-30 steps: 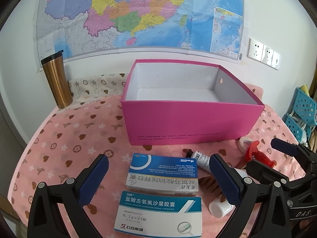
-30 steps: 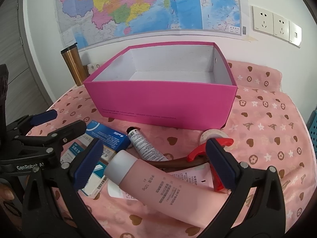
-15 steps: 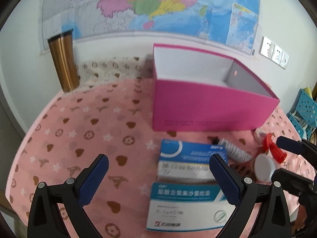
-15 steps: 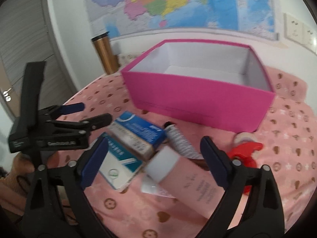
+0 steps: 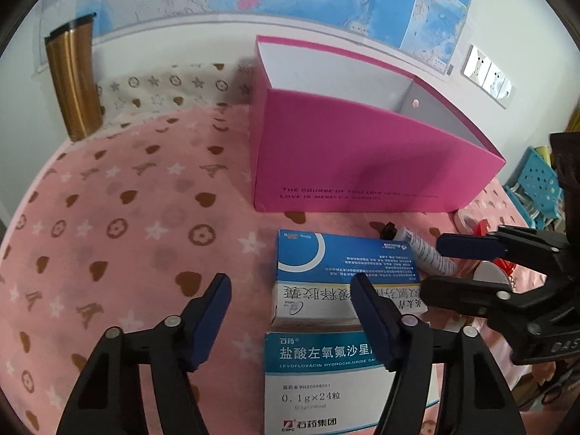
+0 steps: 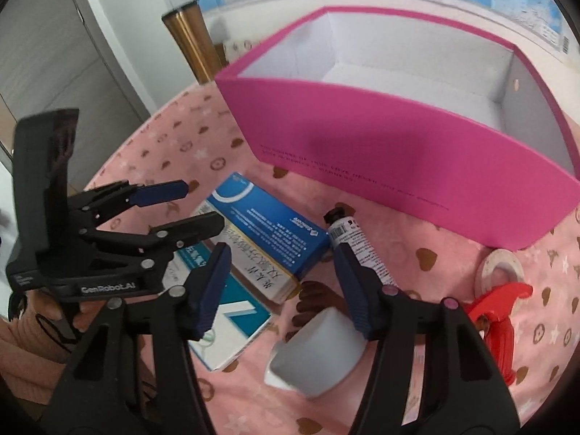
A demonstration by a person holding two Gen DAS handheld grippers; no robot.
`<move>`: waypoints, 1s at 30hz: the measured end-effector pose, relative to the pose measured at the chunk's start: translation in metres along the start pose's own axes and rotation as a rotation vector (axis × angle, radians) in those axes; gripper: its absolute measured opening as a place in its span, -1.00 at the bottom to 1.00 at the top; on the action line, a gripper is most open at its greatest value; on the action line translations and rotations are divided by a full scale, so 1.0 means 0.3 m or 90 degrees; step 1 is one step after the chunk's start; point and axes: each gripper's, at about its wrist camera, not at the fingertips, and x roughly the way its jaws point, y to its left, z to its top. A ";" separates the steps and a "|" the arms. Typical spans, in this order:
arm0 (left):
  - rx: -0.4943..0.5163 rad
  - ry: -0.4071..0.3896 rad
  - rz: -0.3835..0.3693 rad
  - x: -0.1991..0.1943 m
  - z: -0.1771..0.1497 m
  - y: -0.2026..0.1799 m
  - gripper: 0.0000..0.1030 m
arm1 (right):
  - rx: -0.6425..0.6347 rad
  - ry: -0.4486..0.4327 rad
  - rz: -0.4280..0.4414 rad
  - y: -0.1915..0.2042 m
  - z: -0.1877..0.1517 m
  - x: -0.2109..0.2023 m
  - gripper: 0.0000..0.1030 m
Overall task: Organize rigid objects
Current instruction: 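Grasp the blue-and-white medicine box with the left gripper and lift it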
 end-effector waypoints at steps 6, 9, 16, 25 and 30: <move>-0.013 0.019 -0.040 0.020 -0.002 0.025 0.18 | 0.014 0.067 0.020 -0.021 0.014 0.078 0.18; -0.010 0.025 -0.054 0.027 0.001 0.024 0.13 | 0.024 0.078 0.036 -0.028 0.013 0.104 0.07; -0.004 0.038 -0.069 0.030 0.002 0.007 0.09 | 0.048 0.061 0.061 -0.044 0.008 0.102 -0.06; -0.005 0.033 -0.071 -0.001 0.023 -0.013 0.08 | 0.045 0.015 0.052 -0.029 0.007 0.027 -0.07; 0.001 0.022 -0.073 -0.028 0.048 -0.033 0.09 | 0.038 -0.014 0.045 -0.031 0.021 -0.031 -0.07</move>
